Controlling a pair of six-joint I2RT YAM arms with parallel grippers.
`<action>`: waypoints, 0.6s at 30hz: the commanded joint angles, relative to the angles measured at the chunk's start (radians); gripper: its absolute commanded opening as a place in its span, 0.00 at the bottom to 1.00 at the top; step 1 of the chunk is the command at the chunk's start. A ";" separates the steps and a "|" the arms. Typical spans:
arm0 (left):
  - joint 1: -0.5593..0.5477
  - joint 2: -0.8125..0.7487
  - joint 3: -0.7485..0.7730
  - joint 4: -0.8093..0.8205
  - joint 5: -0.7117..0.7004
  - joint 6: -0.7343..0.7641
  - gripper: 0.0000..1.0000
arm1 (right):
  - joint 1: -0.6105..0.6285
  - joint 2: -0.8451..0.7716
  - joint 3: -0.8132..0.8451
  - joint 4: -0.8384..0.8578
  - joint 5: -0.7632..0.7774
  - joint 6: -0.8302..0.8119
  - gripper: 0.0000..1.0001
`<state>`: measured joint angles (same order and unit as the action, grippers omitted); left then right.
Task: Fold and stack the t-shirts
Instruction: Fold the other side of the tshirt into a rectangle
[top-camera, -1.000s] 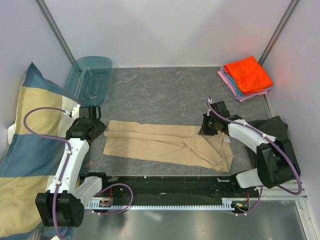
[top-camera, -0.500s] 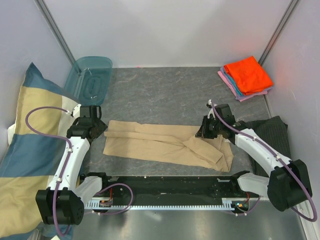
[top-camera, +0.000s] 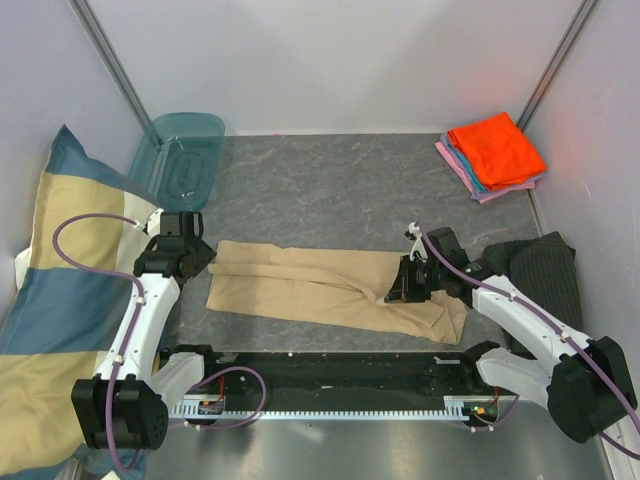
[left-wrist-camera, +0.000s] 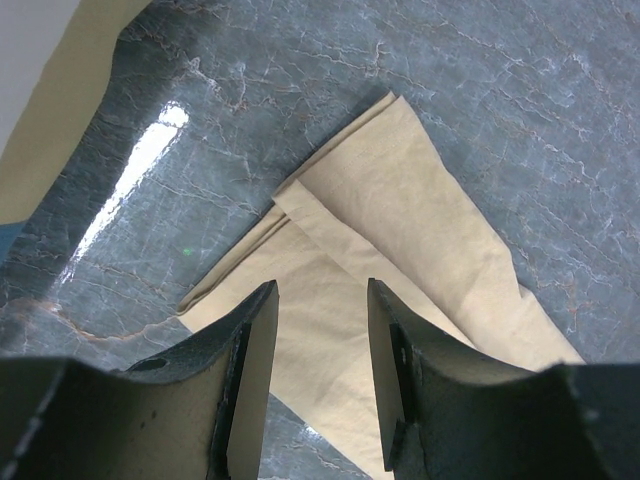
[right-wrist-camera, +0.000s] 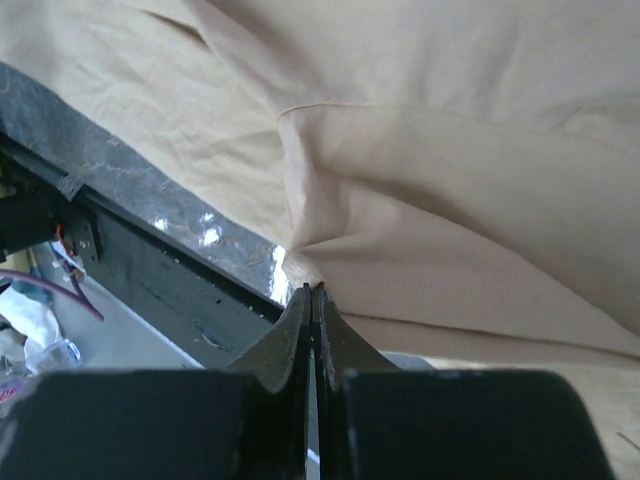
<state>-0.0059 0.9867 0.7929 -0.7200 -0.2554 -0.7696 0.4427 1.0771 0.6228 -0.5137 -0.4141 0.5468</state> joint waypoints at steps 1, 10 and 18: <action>0.004 -0.005 -0.017 0.037 0.007 -0.013 0.48 | 0.037 -0.036 -0.014 0.001 -0.046 0.041 0.06; 0.004 -0.010 -0.017 0.040 0.010 -0.014 0.48 | 0.129 -0.019 -0.037 0.064 -0.042 0.111 0.11; 0.004 -0.005 -0.021 0.044 0.010 -0.013 0.48 | 0.209 0.032 -0.008 0.080 -0.011 0.128 0.51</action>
<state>-0.0059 0.9867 0.7746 -0.7033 -0.2520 -0.7696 0.6296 1.0996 0.5911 -0.4633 -0.4385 0.6586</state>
